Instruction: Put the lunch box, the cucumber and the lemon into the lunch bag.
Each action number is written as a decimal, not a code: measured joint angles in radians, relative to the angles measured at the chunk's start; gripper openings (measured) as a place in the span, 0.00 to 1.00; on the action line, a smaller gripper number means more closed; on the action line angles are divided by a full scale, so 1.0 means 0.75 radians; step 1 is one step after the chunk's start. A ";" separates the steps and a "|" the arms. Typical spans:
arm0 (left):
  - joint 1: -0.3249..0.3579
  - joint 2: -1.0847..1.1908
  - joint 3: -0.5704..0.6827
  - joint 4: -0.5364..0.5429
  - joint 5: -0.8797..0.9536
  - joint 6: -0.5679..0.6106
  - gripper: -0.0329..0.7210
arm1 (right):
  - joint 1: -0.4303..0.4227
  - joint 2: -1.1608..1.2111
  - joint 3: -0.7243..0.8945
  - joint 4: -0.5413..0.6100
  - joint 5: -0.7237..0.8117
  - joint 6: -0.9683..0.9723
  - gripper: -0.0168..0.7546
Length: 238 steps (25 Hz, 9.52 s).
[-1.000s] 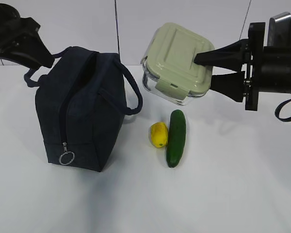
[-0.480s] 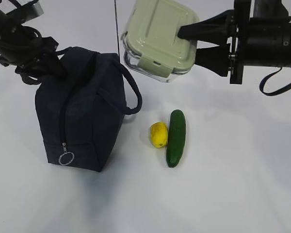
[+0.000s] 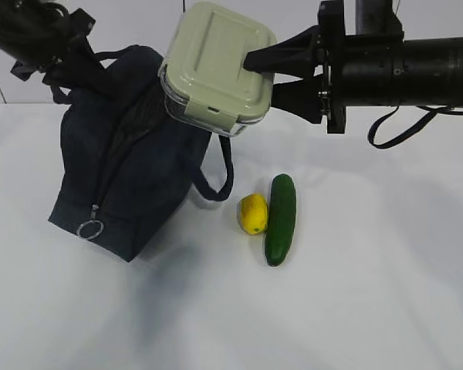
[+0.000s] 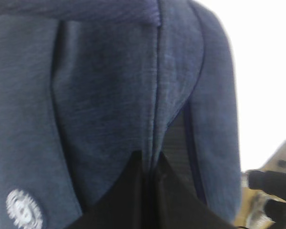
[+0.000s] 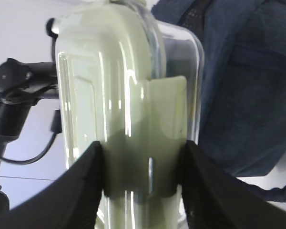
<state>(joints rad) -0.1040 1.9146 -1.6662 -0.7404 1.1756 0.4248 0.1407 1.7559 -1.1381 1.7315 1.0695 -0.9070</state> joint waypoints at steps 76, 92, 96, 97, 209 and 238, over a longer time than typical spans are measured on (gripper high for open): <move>-0.233 0.219 -0.142 0.087 -0.082 -0.127 0.03 | 0.296 0.828 -0.631 0.051 -0.332 0.113 0.56; -0.190 0.220 -0.142 0.080 -0.028 -0.130 0.03 | 0.262 0.828 -0.634 0.008 -0.176 -0.080 0.57; -0.149 0.220 -0.142 0.024 -0.011 -0.132 0.03 | 0.251 0.799 -0.634 -0.159 -0.167 -0.072 0.57; -0.140 0.220 -0.142 0.010 -0.005 -0.132 0.03 | 0.249 0.787 -0.634 -0.208 -0.165 -0.065 0.57; -0.127 0.220 -0.142 0.073 0.047 -0.132 0.03 | 0.266 0.679 -0.781 -2.094 -0.261 1.906 0.46; -0.069 0.220 -0.142 0.094 0.010 -0.088 0.03 | 0.266 0.688 -1.299 -1.451 0.203 1.413 0.45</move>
<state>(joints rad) -0.1560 2.0793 -1.7728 -0.6697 1.1833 0.3588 0.3403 2.2716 -2.1127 0.6433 1.2216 0.1531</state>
